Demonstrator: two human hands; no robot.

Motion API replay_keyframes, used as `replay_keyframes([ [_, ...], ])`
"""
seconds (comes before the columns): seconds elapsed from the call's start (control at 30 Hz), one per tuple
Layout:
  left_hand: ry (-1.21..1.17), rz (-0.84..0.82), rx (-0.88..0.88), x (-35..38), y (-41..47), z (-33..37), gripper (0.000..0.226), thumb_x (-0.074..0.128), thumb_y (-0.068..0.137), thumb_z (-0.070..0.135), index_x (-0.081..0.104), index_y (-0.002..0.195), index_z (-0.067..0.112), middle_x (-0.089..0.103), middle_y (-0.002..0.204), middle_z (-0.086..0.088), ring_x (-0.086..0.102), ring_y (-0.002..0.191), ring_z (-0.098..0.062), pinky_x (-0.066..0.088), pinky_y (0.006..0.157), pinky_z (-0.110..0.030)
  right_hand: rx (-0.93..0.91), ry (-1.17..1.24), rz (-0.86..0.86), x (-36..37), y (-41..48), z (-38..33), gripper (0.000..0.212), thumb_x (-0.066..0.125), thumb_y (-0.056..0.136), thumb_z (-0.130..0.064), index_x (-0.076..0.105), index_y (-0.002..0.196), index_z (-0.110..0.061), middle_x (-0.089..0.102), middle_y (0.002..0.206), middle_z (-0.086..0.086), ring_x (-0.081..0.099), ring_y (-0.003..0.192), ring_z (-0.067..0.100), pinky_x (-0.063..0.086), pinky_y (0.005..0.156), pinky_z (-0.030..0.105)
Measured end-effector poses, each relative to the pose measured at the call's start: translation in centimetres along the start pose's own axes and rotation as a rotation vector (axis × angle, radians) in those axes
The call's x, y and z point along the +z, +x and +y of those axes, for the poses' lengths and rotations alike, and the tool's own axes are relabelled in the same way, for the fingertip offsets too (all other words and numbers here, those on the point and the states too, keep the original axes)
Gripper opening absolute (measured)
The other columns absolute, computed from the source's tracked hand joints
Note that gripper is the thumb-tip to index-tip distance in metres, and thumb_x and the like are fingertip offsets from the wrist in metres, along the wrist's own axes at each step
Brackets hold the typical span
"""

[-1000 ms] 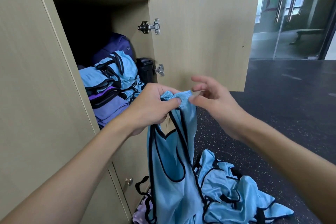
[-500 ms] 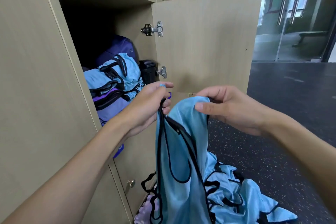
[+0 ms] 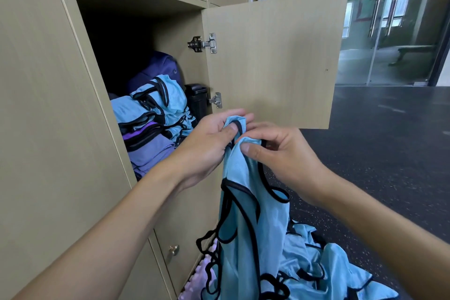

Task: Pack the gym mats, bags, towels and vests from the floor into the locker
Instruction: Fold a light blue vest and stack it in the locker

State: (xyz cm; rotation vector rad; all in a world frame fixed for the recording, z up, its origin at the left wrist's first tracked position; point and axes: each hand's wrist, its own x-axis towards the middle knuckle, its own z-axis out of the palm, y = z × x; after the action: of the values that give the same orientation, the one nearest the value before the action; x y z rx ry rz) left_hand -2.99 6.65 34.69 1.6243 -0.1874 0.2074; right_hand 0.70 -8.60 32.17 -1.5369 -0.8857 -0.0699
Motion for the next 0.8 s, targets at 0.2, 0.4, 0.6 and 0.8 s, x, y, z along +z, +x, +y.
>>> replay_keyframes([
  [0.2,0.055,-0.064,0.011,-1.1,-0.1,0.4,0.032,0.038,0.106,0.003,0.060,0.125,0.014,0.070,0.124,-0.003,0.068,0.111,-0.011,0.054,0.089,-0.020,0.094,0.015,0.173,-0.5,0.1,-0.3,0.019,0.064,0.094,-0.006,0.077,0.089,-0.019,0.074,0.072,-0.013,0.062,0.060,-0.005,0.048,0.059,0.013],
  [0.4,0.609,0.100,0.152,-2.1,0.3,0.2,0.022,0.054,0.101,0.010,0.076,0.100,0.010,0.076,0.093,-0.010,0.071,0.090,-0.029,0.056,0.089,-0.045,0.202,-0.081,0.274,-1.8,0.7,0.4,0.019,0.063,0.095,-0.015,0.076,0.082,-0.021,0.068,0.070,0.000,0.053,0.058,0.009,0.043,0.055,0.022],
  [0.6,0.704,0.273,0.236,-1.8,0.4,-0.2,0.029,0.064,0.096,0.024,0.073,0.073,0.009,0.070,0.077,-0.018,0.058,0.062,-0.023,0.050,0.065,-0.038,0.181,-0.042,0.201,-1.9,0.6,-0.2,0.022,0.066,0.090,-0.010,0.076,0.073,-0.018,0.069,0.101,-0.020,0.064,0.082,0.002,0.048,0.078,0.025],
  [0.8,0.661,0.221,0.296,-1.0,0.5,-0.3,0.019,0.067,0.095,0.025,0.080,0.081,0.023,0.074,0.071,0.006,0.068,0.069,-0.014,0.053,0.065,-0.031,0.104,-0.004,-0.014,-0.8,0.3,-0.1,0.015,0.068,0.090,-0.011,0.080,0.089,-0.021,0.065,0.130,-0.008,0.055,0.125,0.001,0.035,0.116,0.039],
])
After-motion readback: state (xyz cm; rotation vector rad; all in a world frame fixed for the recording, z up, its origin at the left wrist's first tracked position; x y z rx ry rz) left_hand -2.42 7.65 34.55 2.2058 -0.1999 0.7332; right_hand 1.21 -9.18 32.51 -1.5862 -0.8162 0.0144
